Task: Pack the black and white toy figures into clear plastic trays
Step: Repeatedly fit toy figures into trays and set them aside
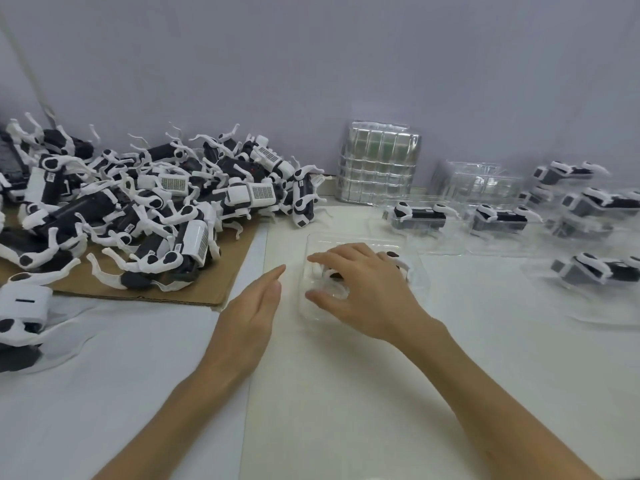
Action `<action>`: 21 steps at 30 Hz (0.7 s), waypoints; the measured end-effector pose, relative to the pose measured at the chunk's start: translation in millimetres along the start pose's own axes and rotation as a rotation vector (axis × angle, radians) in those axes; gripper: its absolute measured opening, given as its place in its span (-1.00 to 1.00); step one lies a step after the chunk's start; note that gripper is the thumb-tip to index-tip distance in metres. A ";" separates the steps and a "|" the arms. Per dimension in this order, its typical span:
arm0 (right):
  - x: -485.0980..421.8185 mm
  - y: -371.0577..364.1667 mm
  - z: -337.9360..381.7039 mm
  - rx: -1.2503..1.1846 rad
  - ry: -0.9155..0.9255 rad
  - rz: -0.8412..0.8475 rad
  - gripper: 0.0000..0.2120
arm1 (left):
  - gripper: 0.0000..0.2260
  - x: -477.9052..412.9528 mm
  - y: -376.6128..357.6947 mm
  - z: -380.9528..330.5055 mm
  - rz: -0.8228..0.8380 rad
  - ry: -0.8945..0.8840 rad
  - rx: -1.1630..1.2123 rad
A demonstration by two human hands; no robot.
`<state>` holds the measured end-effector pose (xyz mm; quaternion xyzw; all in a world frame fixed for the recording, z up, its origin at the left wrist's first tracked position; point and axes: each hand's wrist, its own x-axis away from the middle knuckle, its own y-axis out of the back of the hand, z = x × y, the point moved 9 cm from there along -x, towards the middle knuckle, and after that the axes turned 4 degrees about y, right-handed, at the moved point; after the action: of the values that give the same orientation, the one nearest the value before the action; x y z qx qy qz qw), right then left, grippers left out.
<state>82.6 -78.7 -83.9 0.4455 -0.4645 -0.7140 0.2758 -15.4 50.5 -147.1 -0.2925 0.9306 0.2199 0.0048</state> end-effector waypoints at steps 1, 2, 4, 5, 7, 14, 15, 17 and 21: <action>-0.4 3.5 -8.4 -0.001 -0.059 -0.018 -0.52 | -0.67 -0.1 -0.4 0.7 -0.005 -0.006 -0.022; -0.3 7.2 -17.6 0.004 -0.119 -0.043 -0.52 | -0.69 -0.2 -0.5 1.0 -0.009 -0.013 -0.039; 1.9 15.4 -37.5 0.013 -0.244 -0.097 -0.58 | -0.73 -0.4 -1.0 0.8 -0.013 -0.026 -0.061; 3.8 19.0 -48.4 0.016 -0.307 -0.115 -0.63 | -0.76 -0.6 -1.5 0.3 -0.014 -0.035 -0.067; 8.7 25.0 -71.2 0.035 -0.428 -0.135 -0.70 | -0.80 -0.5 -2.0 -1.2 -0.018 -0.056 -0.078; 42.9 50.4 -155.5 0.086 -0.764 -0.176 -0.69 | -0.78 -0.2 -2.5 -1.3 -0.027 -0.045 -0.080; 46.7 55.8 -160.8 0.111 -0.782 -0.216 -0.67 | -0.78 0.0 -2.9 -2.3 -0.027 -0.045 -0.087; 43.4 66.0 -153.4 0.087 -0.703 -0.362 -0.61 | -0.78 1.2 -3.1 -5.2 -0.031 -0.056 -0.111; 22.0 47.9 -128.8 -0.076 -0.517 -0.318 -0.58 | -0.79 3.7 -3.1 -9.8 -0.037 -0.079 -0.153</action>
<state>186.7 -170.2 -70.8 0.3056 -0.4168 -0.8547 0.0495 -15.7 42.2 -140.0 -0.3000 0.9047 0.3016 0.0234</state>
